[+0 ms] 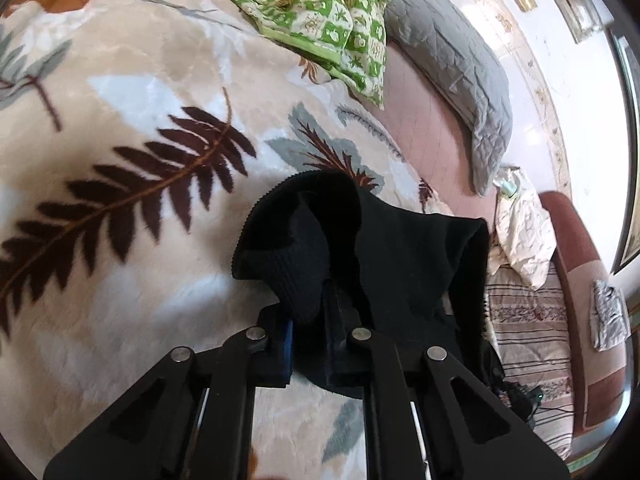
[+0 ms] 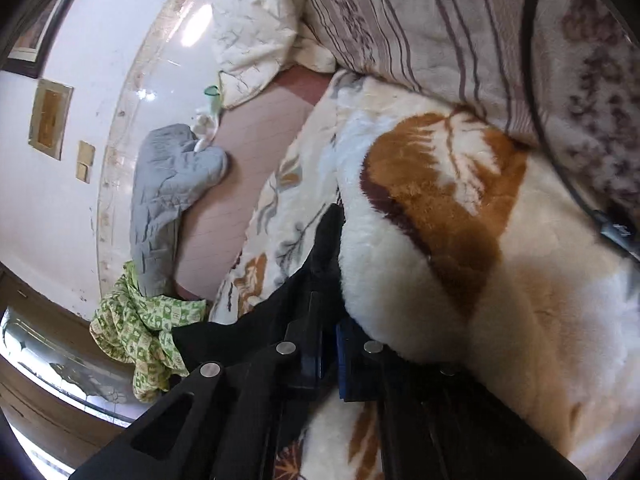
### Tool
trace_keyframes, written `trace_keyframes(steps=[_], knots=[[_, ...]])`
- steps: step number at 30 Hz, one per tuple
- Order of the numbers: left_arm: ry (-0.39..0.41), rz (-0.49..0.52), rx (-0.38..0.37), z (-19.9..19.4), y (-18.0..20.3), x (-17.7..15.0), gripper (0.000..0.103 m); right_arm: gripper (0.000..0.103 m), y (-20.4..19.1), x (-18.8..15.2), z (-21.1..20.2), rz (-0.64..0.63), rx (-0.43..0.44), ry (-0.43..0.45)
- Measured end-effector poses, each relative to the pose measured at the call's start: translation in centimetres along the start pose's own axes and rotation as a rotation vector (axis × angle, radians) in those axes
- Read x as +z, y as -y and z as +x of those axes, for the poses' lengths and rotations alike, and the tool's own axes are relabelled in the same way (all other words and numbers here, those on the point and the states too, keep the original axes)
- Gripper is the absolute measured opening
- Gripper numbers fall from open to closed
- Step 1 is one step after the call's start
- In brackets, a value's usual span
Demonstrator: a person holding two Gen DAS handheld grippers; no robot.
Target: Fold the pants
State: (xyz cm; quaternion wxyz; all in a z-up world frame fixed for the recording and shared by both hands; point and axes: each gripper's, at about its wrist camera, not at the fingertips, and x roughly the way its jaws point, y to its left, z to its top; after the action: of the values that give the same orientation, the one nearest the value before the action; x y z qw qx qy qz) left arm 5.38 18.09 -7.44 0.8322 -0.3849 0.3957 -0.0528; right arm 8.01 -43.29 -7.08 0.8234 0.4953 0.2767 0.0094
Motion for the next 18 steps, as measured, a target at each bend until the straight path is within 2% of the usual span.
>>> trace_keyframes(steps=[2,6,11,14,15,16,17,18], knots=[[0.006,0.017,0.007,-1.5,-0.1,-0.3,0.008,0.003,-0.7,-0.4,-0.9,-0.027,-0.019,-0.007],[0.008,0.042,0.028,-5.8,-1.7,-0.5,0.007,0.003,-1.5,-3.2,-4.1,-0.031,-0.017,-0.095],[0.017,0.016,0.069,-11.4,-6.0,0.4,0.007,0.003,-0.7,-9.5,-6.4,0.007,0.030,-0.293],[0.007,0.043,0.117,-11.1,-7.7,0.7,0.009,0.004,-0.3,-12.6,-6.2,0.000,-0.015,-0.367],[-0.006,0.057,0.144,-10.4,-7.9,0.5,0.011,0.004,-0.3,-12.9,-6.2,-0.014,-0.066,-0.361],[-0.015,0.074,0.175,-9.8,-7.8,0.2,0.015,0.005,-0.5,-12.7,-6.5,-0.039,-0.112,-0.321],[-0.011,0.086,0.211,-9.5,-7.8,0.0,0.018,0.011,-1.1,-12.3,-6.9,-0.069,-0.144,-0.278],[0.003,0.096,0.233,-9.4,-7.8,-0.3,0.022,0.012,-2.2,-12.0,-7.4,-0.136,-0.204,-0.227]])
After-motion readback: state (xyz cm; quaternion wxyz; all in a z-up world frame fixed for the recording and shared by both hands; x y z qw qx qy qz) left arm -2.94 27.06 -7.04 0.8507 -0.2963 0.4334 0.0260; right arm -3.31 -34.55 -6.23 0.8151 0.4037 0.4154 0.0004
